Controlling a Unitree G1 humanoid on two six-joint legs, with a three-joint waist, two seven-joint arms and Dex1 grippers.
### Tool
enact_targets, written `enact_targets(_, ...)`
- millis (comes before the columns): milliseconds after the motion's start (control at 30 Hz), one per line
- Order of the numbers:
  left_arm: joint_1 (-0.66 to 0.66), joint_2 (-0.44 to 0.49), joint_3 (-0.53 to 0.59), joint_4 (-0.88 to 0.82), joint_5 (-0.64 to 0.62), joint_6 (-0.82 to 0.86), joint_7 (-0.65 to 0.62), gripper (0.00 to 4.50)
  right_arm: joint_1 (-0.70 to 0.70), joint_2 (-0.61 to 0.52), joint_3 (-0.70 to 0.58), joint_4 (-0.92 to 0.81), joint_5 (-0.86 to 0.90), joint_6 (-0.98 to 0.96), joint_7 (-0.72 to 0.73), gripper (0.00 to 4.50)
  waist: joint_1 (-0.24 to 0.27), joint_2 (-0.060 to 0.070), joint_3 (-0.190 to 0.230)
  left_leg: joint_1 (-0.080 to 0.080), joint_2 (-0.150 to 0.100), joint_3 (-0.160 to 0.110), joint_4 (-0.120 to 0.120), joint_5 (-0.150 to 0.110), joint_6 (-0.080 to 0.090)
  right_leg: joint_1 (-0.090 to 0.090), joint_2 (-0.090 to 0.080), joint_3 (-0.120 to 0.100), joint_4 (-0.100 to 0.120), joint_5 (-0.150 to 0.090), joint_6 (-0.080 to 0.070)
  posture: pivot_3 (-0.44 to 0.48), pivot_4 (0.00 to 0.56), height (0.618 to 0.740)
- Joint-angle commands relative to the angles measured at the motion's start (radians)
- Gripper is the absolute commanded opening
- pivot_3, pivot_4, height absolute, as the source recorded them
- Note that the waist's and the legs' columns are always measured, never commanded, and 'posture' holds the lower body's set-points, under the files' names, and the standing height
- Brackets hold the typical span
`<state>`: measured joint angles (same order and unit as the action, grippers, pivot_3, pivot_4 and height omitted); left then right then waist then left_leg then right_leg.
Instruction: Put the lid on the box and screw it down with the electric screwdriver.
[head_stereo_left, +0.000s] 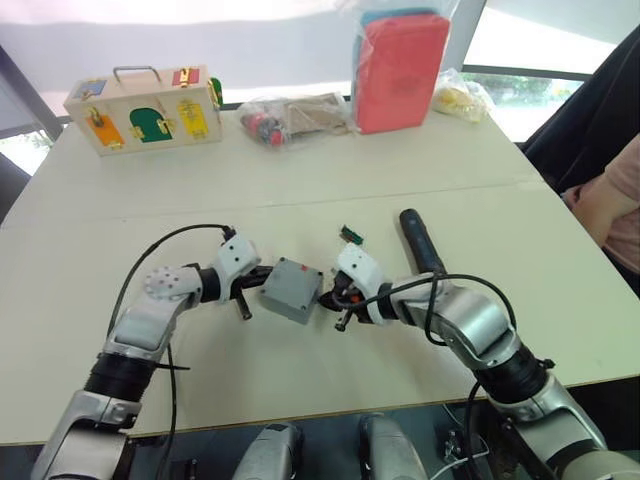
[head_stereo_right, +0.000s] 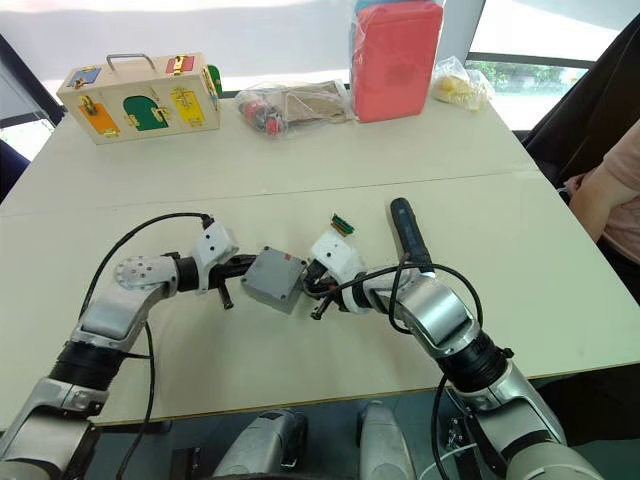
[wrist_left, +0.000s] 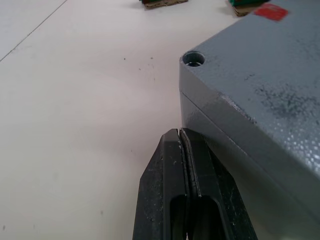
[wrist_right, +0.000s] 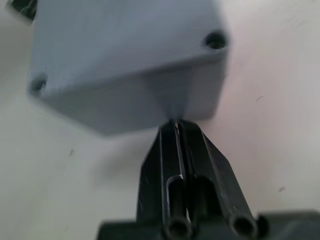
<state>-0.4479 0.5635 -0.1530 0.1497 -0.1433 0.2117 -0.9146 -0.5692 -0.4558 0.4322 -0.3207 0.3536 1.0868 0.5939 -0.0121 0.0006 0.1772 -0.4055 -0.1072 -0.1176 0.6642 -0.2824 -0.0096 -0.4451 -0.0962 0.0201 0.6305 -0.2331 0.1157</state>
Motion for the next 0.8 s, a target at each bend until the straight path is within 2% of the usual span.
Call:
enact_targets(33, -0.045, -0.009, 0.005, 0.051, 0.029, -0.060, 0.013, 0.00, -0.030, -0.025, -0.009, -0.076, -0.010, 0.021, 0.000, 0.02, 0.000, 0.000, 0.000, 0.000, 0.000, 0.000, 0.000, 0.000, 0.000, 0.000, 0.000, 0.000, 0.000, 0.000, 0.000, 0.000, 0.150, 0.740)
enact_targets(167, -0.054, 0.016, 0.020, 0.077, 0.039, -0.089, -0.007, 0.00, -0.065, -0.103, -0.039, -0.097, -0.029, 0.014, 0.017, 0.02, 0.000, -0.001, 0.000, 0.000, 0.000, 0.000, 0.001, 0.000, 0.000, 0.000, 0.000, 0.000, 0.000, 0.000, 0.000, 0.000, 0.150, 0.740)
enact_targets(333, -0.012, 0.089, 0.038, 0.005, 0.002, -0.060, -0.087, 0.00, -0.119, -0.134, -0.093, -0.043, -0.039, -0.030, 0.035, 0.02, -0.002, -0.001, 0.000, 0.000, 0.000, 0.000, 0.001, 0.000, 0.000, 0.000, 0.000, 0.000, 0.000, 0.000, 0.000, 0.000, 0.150, 0.740)
enact_targets(467, 0.079, 0.196, 0.065, -0.164, -0.095, 0.032, -0.218, 0.00, -0.171, -0.079, -0.101, 0.108, -0.091, -0.175, 0.020, 0.02, -0.008, -0.001, -0.001, 0.000, 0.001, 0.001, 0.001, 0.000, 0.000, -0.001, 0.000, 0.001, 0.000, 0.000, 0.000, 0.000, 0.150, 0.740)
enact_targets(800, 0.136, 0.244, 0.078, -0.312, -0.145, 0.133, -0.228, 0.00, -0.172, 0.029, -0.049, 0.293, -0.169, -0.342, 0.059, 0.02, -0.002, -0.001, -0.001, 0.000, 0.000, 0.001, 0.001, 0.000, 0.000, 0.000, 0.001, 0.001, 0.001, 0.000, 0.000, 0.000, 0.150, 0.740)
